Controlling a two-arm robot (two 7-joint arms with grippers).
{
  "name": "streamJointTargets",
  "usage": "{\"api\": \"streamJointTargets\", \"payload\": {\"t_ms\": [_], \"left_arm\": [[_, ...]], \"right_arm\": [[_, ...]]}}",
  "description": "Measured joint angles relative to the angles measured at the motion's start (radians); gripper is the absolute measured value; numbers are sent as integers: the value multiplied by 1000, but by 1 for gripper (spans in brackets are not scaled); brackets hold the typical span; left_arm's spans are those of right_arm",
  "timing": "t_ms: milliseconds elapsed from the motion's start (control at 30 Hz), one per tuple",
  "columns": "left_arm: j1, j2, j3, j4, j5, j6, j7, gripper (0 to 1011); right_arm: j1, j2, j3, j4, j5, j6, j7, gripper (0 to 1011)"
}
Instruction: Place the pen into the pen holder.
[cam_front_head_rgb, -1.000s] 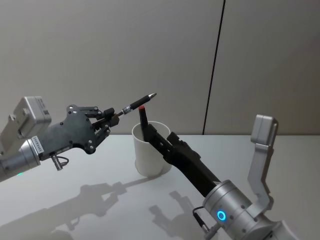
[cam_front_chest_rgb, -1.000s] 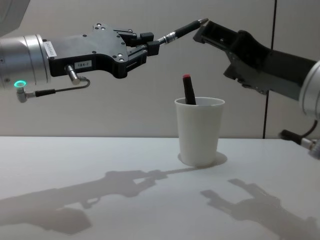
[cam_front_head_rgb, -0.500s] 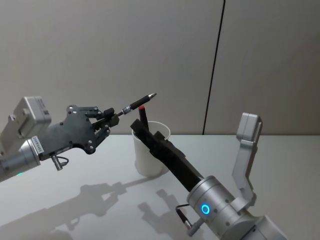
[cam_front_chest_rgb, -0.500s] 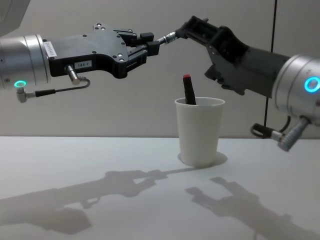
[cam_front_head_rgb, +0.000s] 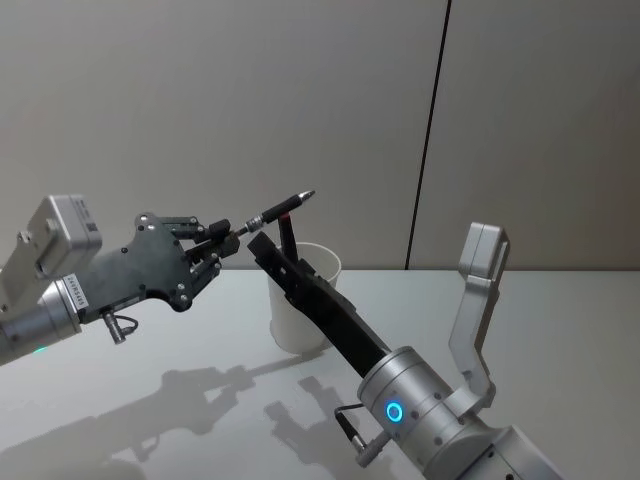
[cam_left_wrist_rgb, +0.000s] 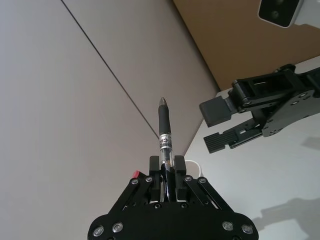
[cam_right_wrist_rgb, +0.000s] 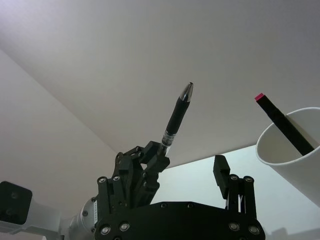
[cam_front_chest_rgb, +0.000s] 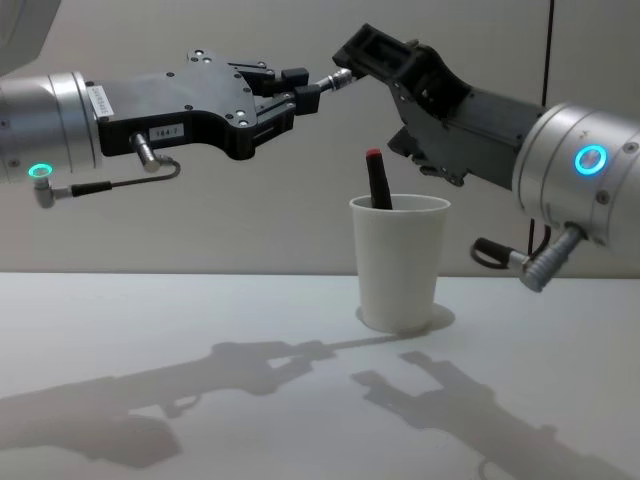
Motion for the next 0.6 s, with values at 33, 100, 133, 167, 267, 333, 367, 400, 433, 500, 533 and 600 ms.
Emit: {"api": "streamJointTargets", "payload": {"t_ms": [33, 100, 133, 167, 267, 333, 367, 400, 433, 500, 533, 600], "left_arm": [[-3, -1, 2, 5, -4, -3, -8, 174], [-6, -2, 5, 13, -11, -7, -19, 174], [-10, -3, 7, 20, -17, -11, -31, 174], [-12, -4, 8, 23, -20, -13, -36, 174], [-18, -6, 14, 37, -34, -21, -61, 174], [-22, -7, 19, 46, -43, -26, -76, 174], [-23, -7, 20, 48, -44, -27, -79, 174], [-24, -7, 23, 52, -50, -29, -87, 174], [-24, -8, 24, 54, -52, -30, -91, 174], [-25, -7, 27, 57, -57, -31, -98, 174], [-26, -7, 28, 57, -58, -32, -100, 174], [-26, -5, 31, 58, -62, -32, -104, 174]], "right_arm": [[1, -2, -1, 1, 1, 0, -1, 1001], [2, -3, -2, 2, 2, -1, -1, 1001], [3, -4, -2, 3, 2, -1, -2, 1001], [3, -5, -3, 4, 3, -1, -2, 1001], [4, -7, -4, 5, 4, -2, -3, 1001], [5, -8, -4, 6, 4, -2, -3, 1001], [5, -8, -4, 6, 4, -2, -4, 1001], [6, -9, -5, 7, 5, -2, -4, 1001], [6, -9, -5, 7, 5, -2, -4, 1001], [6, -9, -5, 7, 6, -2, -4, 1001], [6, -10, -5, 8, 6, -3, -4, 1001], [6, -10, -6, 8, 6, -3, -5, 1001]]}}
